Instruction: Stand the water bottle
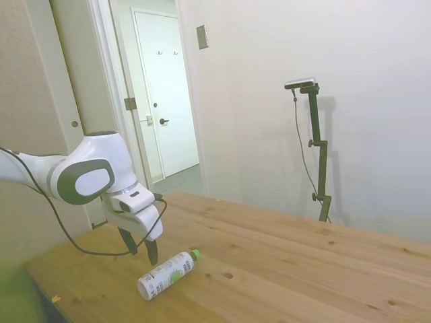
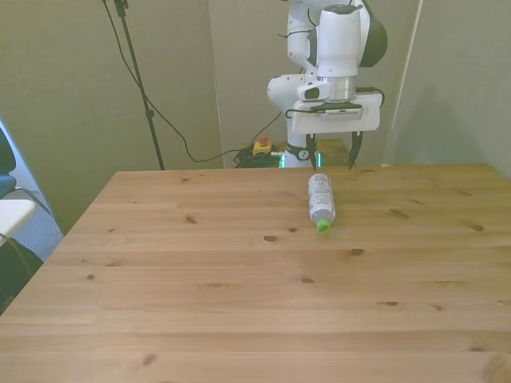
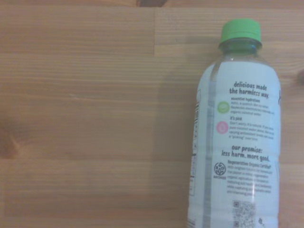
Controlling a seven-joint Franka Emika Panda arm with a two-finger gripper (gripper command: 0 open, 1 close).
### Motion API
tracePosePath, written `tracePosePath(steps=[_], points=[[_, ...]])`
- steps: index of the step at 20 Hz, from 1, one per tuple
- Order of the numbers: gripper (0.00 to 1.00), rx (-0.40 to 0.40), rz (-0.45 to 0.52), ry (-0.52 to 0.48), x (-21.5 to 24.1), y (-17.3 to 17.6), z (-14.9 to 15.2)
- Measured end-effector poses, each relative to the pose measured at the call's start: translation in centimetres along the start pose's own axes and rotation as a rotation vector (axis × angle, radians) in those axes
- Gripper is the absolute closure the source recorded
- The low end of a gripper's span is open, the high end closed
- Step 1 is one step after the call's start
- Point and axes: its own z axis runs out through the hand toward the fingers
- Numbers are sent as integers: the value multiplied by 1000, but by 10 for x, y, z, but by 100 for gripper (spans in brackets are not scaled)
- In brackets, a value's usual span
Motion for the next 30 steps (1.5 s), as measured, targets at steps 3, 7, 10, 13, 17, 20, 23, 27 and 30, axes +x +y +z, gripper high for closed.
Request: tracePosePath(steps=[3, 7, 10, 13, 17, 20, 23, 27, 30], points=[[0, 0, -6, 6, 0, -1, 0], [0, 9, -6, 24, 7, -9, -5], [0, 8, 13, 44, 30, -18, -12], [0, 1, 31, 48, 59, -30, -8], [0, -18, 53, 42, 88, -54, 18], [0, -30, 53, 34, 95, -76, 45], [0, -63, 49, 31, 92, -91, 65], [0, -84, 61, 35, 98, -95, 76], [100, -92, 73, 32, 101, -92, 81]])
